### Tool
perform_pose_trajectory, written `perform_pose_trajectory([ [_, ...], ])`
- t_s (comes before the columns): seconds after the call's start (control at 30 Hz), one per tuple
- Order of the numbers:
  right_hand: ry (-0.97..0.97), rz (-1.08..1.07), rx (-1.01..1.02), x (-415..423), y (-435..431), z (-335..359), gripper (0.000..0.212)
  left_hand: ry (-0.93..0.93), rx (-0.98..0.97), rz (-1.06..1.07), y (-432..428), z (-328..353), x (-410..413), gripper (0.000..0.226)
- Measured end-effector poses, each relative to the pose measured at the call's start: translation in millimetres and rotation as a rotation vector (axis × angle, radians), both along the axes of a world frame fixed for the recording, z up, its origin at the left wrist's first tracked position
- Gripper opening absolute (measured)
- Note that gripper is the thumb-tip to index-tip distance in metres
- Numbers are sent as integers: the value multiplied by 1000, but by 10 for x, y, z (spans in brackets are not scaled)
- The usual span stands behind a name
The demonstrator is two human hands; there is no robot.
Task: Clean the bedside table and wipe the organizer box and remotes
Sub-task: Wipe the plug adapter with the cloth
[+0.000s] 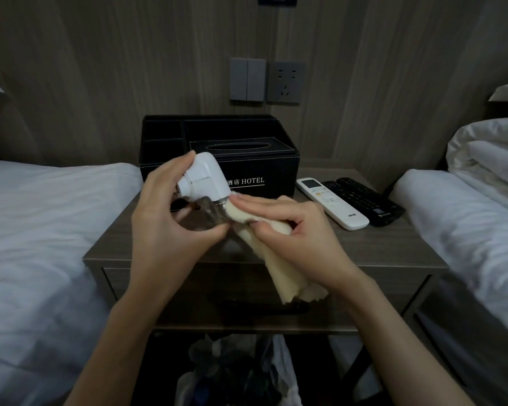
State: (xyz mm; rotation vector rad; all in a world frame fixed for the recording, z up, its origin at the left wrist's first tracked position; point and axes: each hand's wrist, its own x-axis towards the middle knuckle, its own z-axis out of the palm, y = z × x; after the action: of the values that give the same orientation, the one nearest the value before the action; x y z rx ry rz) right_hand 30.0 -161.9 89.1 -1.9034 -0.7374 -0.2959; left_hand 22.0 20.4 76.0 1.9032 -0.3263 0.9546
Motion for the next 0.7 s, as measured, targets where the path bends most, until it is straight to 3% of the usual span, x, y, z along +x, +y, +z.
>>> perform_pose_trajectory([
  [0.1,-5,-25,-15,27,-59,-5,42,-10,21,31,4,-5,12,83],
  [0.33,-101,-188,221,-15,31,43,39,-56,193,12,-145,-11,-10,77],
  [0.7,-300,-258,-1,19,45,-38,46,-59,148,-39,-264,-74,-1,72],
])
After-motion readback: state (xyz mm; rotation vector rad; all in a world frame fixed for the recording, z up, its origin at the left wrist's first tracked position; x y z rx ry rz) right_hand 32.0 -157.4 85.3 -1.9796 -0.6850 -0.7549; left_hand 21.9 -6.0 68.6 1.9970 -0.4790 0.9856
